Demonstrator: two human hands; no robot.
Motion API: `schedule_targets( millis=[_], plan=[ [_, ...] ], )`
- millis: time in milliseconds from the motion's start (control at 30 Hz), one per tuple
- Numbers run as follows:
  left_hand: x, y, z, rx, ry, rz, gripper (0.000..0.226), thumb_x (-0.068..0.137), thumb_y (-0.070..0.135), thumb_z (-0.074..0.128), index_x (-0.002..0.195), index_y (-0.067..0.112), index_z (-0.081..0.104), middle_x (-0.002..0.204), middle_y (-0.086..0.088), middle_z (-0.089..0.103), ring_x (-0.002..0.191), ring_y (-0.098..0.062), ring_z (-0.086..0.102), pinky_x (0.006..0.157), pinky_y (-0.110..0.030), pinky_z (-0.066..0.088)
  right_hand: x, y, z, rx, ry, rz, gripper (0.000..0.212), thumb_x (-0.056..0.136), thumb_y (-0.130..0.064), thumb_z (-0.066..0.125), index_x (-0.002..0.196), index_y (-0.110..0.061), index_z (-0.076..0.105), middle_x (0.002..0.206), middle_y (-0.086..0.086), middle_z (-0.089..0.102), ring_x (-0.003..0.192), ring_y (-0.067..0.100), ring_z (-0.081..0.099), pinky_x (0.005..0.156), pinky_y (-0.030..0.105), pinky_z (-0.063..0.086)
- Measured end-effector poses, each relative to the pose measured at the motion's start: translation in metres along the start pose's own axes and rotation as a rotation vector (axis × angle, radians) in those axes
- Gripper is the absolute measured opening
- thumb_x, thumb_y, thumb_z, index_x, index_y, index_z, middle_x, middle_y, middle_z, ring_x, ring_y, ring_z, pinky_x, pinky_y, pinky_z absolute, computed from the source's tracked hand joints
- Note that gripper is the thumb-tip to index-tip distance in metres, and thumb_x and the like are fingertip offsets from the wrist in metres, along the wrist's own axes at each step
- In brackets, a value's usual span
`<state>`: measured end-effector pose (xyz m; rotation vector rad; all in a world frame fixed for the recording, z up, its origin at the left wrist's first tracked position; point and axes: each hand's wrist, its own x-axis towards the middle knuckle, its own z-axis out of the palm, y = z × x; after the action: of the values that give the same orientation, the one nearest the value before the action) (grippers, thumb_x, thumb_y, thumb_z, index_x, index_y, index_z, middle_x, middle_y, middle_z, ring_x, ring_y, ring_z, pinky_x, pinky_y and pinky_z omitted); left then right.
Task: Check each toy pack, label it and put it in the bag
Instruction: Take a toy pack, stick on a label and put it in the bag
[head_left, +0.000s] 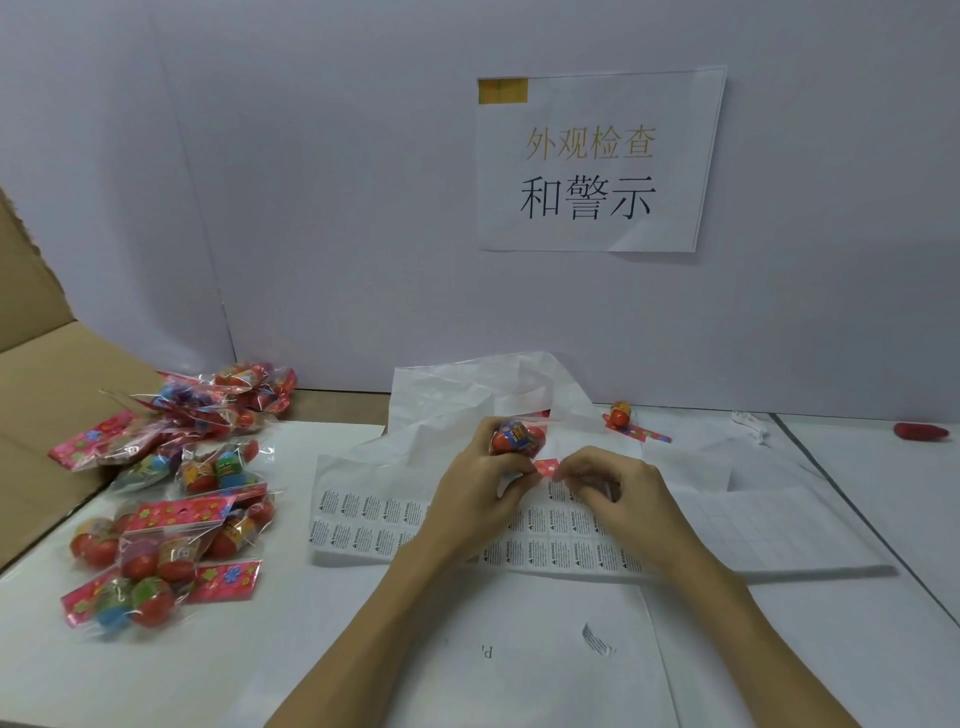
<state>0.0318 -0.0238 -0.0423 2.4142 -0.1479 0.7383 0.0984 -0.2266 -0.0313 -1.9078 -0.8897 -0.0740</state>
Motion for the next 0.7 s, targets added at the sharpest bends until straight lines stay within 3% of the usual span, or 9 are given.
schedule_targets(
  millis=[100, 233, 367, 467, 700],
  plan=[
    [0.0001, 0.0000, -0.0001, -0.007, -0.009, -0.017, 0.012, 0.096, 0.028, 0.073, 0.099, 0.018, 0.079, 0.137, 0.006, 0.046, 0.101, -0.016, 0.061, 0.082, -0.022, 0.051, 0.0000, -0.0001, -0.0005, 0.024, -0.001, -0.011, 0.029, 0.095, -0.001, 0.070, 0.104, -0.027, 0.077, 0.100, -0.023, 0.076, 0.102, -0.003, 0.071, 0.090, 0.008, 0.049],
    [0.0000, 0.0010, -0.0001, -0.015, -0.010, -0.034, 0.012, 0.096, 0.028, 0.074, 0.097, 0.018, 0.078, 0.138, 0.007, 0.045, 0.100, -0.016, 0.062, 0.084, -0.025, 0.053, 0.0004, 0.0034, -0.0012, -0.021, -0.008, 0.030, 0.026, 0.093, 0.001, 0.070, 0.092, -0.025, 0.073, 0.091, -0.019, 0.075, 0.097, -0.002, 0.071, 0.091, 0.014, 0.053],
    [-0.0002, 0.0020, -0.0007, -0.023, -0.013, -0.041, 0.012, 0.096, 0.027, 0.074, 0.098, 0.016, 0.079, 0.138, 0.006, 0.046, 0.100, -0.017, 0.062, 0.085, -0.031, 0.055, -0.0006, 0.0009, -0.0001, -0.001, -0.040, 0.032, 0.027, 0.094, -0.008, 0.074, 0.103, -0.034, 0.069, 0.100, -0.023, 0.075, 0.105, -0.006, 0.068, 0.090, 0.008, 0.048],
    [0.0000, 0.0023, -0.0012, -0.025, -0.019, -0.047, 0.012, 0.095, 0.026, 0.074, 0.098, 0.016, 0.079, 0.138, 0.005, 0.046, 0.102, -0.018, 0.062, 0.086, -0.034, 0.056, -0.0007, 0.0010, 0.0023, -0.036, -0.031, 0.022, 0.020, 0.092, -0.012, 0.077, 0.097, -0.031, 0.074, 0.098, -0.021, 0.075, 0.103, -0.002, 0.070, 0.092, 0.016, 0.052],
    [0.0009, 0.0006, -0.0014, -0.027, -0.014, -0.080, 0.013, 0.093, 0.028, 0.078, 0.098, 0.017, 0.079, 0.138, 0.008, 0.045, 0.104, -0.015, 0.062, 0.089, -0.027, 0.055, 0.0026, -0.0002, -0.0008, 0.074, 0.074, 0.050, 0.011, 0.094, -0.015, 0.076, 0.095, -0.026, 0.074, 0.095, -0.017, 0.076, 0.096, 0.003, 0.072, 0.089, 0.017, 0.055]
  ],
)
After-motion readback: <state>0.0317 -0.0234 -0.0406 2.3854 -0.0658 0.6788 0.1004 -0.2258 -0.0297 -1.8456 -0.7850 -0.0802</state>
